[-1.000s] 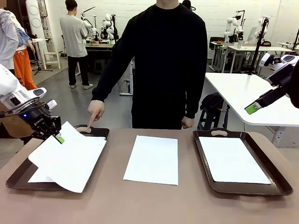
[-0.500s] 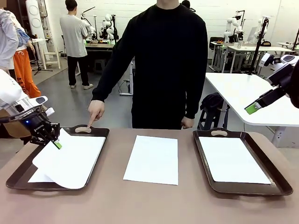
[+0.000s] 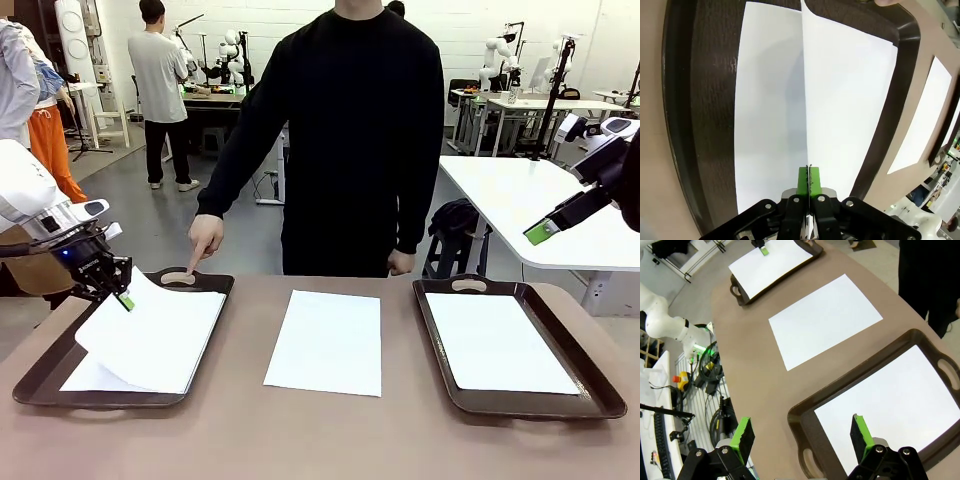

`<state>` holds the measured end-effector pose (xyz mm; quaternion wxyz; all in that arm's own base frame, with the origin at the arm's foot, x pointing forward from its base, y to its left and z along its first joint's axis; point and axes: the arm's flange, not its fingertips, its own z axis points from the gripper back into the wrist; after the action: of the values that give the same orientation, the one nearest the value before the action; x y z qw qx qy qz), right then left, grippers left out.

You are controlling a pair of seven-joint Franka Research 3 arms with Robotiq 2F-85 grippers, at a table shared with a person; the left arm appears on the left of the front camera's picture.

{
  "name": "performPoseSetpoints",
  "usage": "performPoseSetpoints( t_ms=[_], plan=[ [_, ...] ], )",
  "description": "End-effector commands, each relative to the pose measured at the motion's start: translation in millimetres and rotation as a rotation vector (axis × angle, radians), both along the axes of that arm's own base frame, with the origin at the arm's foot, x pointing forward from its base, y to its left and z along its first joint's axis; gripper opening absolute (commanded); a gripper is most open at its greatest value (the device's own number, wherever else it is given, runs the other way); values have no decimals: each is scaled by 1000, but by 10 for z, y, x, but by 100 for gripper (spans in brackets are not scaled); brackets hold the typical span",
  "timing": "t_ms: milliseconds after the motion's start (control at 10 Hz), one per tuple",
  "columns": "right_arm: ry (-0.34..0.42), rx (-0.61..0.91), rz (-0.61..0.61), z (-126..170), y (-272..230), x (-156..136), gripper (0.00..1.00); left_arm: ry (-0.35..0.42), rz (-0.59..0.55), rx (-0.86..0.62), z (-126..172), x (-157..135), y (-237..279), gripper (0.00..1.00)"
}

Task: Sort the A4 documents.
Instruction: Place the A4 Paper in the designated Handle tray.

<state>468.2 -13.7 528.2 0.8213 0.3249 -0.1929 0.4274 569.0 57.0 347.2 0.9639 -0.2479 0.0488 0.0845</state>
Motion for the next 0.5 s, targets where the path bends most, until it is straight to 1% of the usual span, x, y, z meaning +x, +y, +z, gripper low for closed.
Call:
performPoseSetpoints(
  t_ms=[0,100,200,300,400],
  plan=[
    [-3,-2,-1,-2,8,8,100,41,-28,20,1,79,-3,1],
    [-3,-2,-1,-2,8,8,100,41,-32,18,3,105,-26,1],
    [-3,-2,-1,-2,8,8,100,33,-34,20,1,126,-40,15],
    [-3,-2,-1,-2,8,8,100,30,-48,32,8,124,13,20],
    [-3,-2,-1,-2,8,8,100,30,-50,42,10,126,23,34]
  ],
)
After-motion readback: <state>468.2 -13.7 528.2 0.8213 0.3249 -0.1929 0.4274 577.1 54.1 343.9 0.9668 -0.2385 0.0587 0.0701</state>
